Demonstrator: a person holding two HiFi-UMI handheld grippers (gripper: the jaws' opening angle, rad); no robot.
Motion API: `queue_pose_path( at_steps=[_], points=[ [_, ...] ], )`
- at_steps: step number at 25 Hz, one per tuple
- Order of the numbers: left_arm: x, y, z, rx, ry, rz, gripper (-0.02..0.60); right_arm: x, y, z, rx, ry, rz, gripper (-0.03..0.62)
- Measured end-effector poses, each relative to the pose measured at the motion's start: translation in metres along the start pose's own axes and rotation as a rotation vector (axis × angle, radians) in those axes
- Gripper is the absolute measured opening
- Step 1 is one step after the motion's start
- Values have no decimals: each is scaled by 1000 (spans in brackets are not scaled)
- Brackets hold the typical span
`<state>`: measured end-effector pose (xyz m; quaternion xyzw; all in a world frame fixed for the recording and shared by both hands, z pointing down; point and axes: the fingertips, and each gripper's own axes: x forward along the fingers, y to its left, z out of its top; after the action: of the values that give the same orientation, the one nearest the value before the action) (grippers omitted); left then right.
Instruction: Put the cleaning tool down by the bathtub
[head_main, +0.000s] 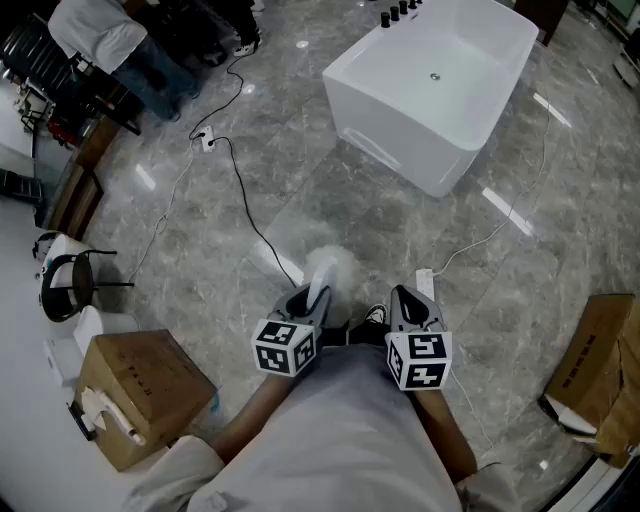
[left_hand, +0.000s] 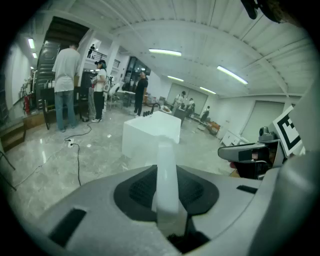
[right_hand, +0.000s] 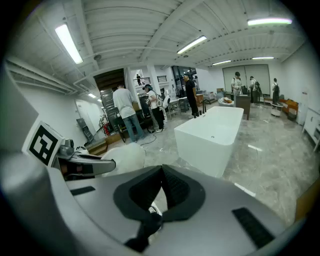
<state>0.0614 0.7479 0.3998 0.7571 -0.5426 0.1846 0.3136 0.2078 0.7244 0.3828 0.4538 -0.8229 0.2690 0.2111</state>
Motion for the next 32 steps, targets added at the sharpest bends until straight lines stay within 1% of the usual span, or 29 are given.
queue_pose_path(
  at_steps=[3, 7, 10, 13, 18, 24, 28, 32],
  points=[
    [3, -4, 3, 23, -1, 2, 91, -1, -5, 0, 15, -5, 2, 11],
    [-2, -8, 1, 0, -4, 2, 91, -3, -5, -4, 32, -6, 15, 11],
    [-7, -8, -1, -9, -7, 21, 91, 0, -4, -7, 75, -12, 38, 11],
    [-13, -2, 1, -15, -11, 48, 91, -1, -6, -10, 96, -15, 31, 11],
    [-11, 12, 19, -20, -46, 89, 91, 3, -18, -8, 92, -20, 10, 12],
    [-3, 28, 38, -68, -66, 78, 89, 16, -34, 0, 118, -5, -2, 12],
    [1, 37, 54, -97, -82, 65, 87, 22, -36, 13, 110, -7, -1, 12],
    [8, 49, 69, -86, -97, 81, 87, 34, -34, 22, 99, 2, 8, 12]
  ],
)
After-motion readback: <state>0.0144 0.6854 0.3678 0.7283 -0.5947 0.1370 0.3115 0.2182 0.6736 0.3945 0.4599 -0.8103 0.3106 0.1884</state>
